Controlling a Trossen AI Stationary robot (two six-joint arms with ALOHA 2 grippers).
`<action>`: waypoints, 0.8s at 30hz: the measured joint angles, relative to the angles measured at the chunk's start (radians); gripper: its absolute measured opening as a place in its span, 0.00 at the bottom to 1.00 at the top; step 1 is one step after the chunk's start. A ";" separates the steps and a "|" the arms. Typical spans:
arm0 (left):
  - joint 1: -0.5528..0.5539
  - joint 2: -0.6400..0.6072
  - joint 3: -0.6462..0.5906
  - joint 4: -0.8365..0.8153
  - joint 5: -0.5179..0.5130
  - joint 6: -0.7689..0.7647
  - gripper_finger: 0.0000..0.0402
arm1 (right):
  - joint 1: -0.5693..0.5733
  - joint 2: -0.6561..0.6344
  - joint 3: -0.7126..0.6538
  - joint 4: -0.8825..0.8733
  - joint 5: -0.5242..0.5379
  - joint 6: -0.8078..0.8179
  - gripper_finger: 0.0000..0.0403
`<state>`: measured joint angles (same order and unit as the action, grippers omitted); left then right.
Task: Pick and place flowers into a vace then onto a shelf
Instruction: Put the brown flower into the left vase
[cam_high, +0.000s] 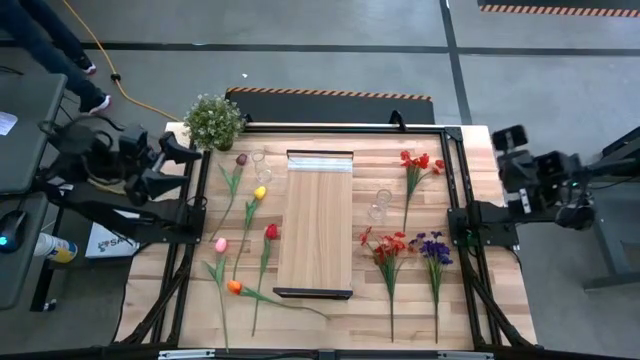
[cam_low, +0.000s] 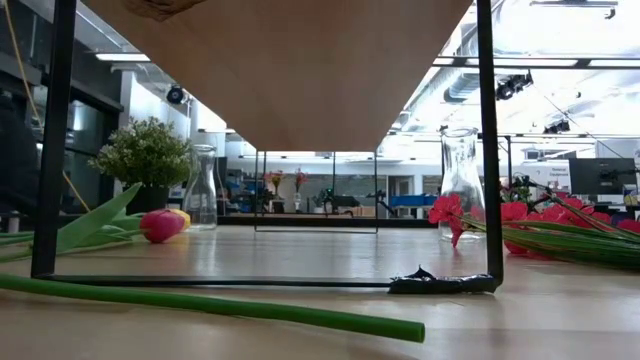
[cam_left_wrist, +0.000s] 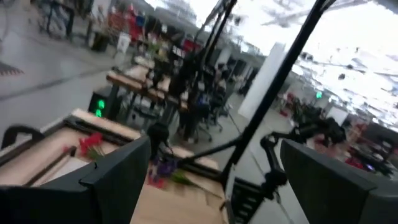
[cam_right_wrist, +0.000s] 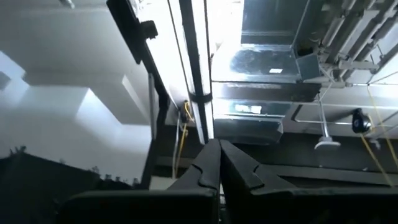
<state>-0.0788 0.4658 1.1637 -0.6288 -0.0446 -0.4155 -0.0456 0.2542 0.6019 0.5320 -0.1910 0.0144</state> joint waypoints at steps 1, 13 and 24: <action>0.000 0.028 0.041 -0.023 0.011 -0.001 0.98 | 0.000 0.025 0.039 -0.031 0.000 -0.020 0.00; 0.000 0.156 0.199 -0.020 0.012 0.016 0.98 | 0.000 0.273 0.301 -0.156 0.001 -0.125 0.00; 0.000 0.151 0.199 -0.018 0.009 0.018 0.98 | 0.000 0.294 0.325 -0.154 0.017 -0.105 0.00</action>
<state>-0.0792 0.6170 1.3632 -0.6468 -0.0359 -0.3975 -0.0456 0.5477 0.9264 0.3782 -0.1739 -0.0907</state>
